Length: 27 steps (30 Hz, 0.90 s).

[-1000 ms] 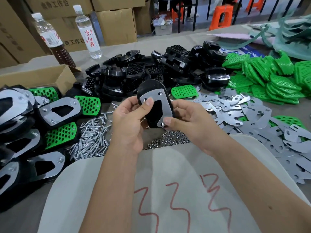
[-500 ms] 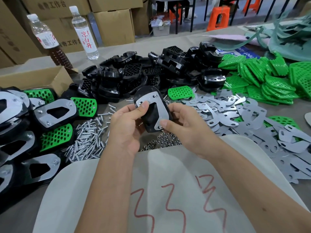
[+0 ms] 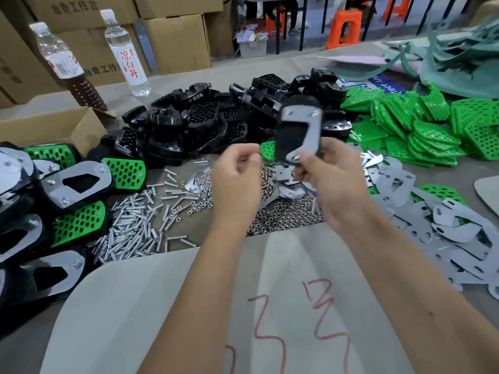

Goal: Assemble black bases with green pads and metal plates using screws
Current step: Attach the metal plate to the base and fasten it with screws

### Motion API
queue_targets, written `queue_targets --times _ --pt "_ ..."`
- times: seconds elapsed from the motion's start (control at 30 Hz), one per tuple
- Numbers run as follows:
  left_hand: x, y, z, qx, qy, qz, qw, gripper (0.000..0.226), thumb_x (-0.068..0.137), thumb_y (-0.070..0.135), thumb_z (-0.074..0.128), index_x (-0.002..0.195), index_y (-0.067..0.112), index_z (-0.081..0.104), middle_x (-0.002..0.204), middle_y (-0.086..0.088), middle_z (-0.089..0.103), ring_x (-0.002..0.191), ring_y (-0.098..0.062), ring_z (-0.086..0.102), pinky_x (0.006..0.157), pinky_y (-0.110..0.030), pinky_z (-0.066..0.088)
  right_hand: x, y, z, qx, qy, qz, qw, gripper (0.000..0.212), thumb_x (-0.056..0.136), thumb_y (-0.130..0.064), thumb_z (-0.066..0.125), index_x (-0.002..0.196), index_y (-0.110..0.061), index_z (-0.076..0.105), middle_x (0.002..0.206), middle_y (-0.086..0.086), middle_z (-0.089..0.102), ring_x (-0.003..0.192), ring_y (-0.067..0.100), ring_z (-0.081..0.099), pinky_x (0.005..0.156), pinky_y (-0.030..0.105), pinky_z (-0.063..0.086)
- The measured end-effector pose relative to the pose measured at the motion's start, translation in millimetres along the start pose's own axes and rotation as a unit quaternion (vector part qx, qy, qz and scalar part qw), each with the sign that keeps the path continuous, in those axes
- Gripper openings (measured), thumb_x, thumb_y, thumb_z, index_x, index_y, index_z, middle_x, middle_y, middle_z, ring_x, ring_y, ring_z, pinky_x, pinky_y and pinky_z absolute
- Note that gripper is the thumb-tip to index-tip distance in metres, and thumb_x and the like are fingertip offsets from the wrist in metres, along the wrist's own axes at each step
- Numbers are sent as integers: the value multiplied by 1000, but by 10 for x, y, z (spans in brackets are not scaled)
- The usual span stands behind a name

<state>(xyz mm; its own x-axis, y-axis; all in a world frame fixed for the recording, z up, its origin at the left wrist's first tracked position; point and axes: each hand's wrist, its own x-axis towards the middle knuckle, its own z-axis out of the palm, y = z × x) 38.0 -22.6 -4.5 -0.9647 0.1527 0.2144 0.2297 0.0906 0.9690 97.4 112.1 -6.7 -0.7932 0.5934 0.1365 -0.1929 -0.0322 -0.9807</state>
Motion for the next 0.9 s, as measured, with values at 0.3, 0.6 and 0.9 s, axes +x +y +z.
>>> queue_targets --times 0.3,0.6,0.9 --pt "109 113 587 444 -286 242 814 44 87 2 61 116 33 75 121 -2 67 117 -28 60 89 -41 53 244 -33 -445 112 257 31 959 7 104 -10 59 106 -6 54 85 7 60 67 14 58 72 27 56" --pt "186 205 173 436 -341 130 822 22 95 14 66 96 35 64 84 8 61 90 -20 57 79 -37 50 217 -6 -298 76 214 42 973 17 102 -14 62 116 -4 62 90 5 66 66 12 59 71 25 57" --pt "149 183 -468 361 -192 92 908 40 93 -2 62 81 35 55 85 10 64 63 -4 59 50 -22 45 39 -21 -59 -16 44 37 998 8 98 -8 67 104 -10 62 84 4 69 59 15 60 58 29 54"
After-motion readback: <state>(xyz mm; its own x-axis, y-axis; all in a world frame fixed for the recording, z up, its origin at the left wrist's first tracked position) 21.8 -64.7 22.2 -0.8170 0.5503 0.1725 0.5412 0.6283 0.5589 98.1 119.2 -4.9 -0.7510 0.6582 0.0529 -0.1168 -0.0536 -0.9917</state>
